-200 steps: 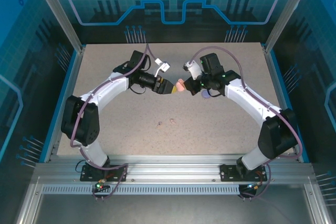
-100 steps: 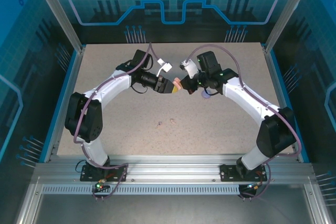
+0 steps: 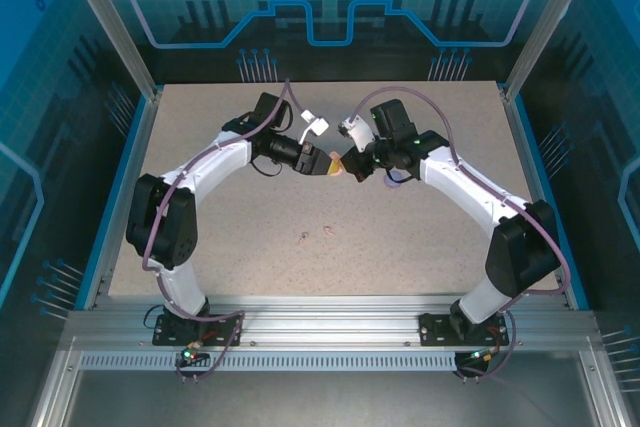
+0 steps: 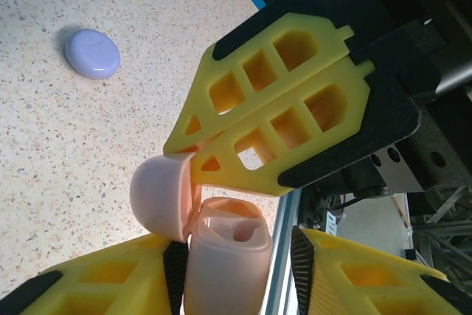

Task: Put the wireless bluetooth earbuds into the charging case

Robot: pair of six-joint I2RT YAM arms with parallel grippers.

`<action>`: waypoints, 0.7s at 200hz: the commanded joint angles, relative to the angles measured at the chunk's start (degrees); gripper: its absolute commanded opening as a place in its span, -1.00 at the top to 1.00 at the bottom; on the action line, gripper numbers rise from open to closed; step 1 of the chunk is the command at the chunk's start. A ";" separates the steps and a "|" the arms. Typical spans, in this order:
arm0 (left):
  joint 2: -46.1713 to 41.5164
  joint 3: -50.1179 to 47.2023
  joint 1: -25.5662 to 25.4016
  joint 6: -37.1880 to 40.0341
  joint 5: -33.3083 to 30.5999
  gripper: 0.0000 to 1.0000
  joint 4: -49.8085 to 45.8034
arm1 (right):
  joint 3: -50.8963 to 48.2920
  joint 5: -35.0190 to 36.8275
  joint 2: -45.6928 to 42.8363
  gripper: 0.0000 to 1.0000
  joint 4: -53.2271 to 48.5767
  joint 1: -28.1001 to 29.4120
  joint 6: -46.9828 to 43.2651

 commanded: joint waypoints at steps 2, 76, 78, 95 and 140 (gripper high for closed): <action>0.53 1.17 -0.36 1.60 2.17 0.21 -1.10 | 2.14 0.15 0.05 1.00 -1.10 0.91 -0.94; 0.87 1.24 -0.49 1.41 2.87 0.48 -0.70 | 2.68 0.27 0.32 1.00 -1.46 0.91 -1.09; 0.87 1.24 -0.51 1.40 2.83 0.48 -0.74 | 2.61 0.24 0.32 1.00 -1.46 0.93 -1.05; 0.96 1.32 -0.58 1.42 2.81 0.60 -0.70 | 2.81 0.45 0.36 1.00 -1.54 0.93 -1.04; 0.23 0.18 -0.62 1.47 2.24 1.00 0.30 | 3.35 2.23 0.15 1.00 -1.28 0.57 -0.14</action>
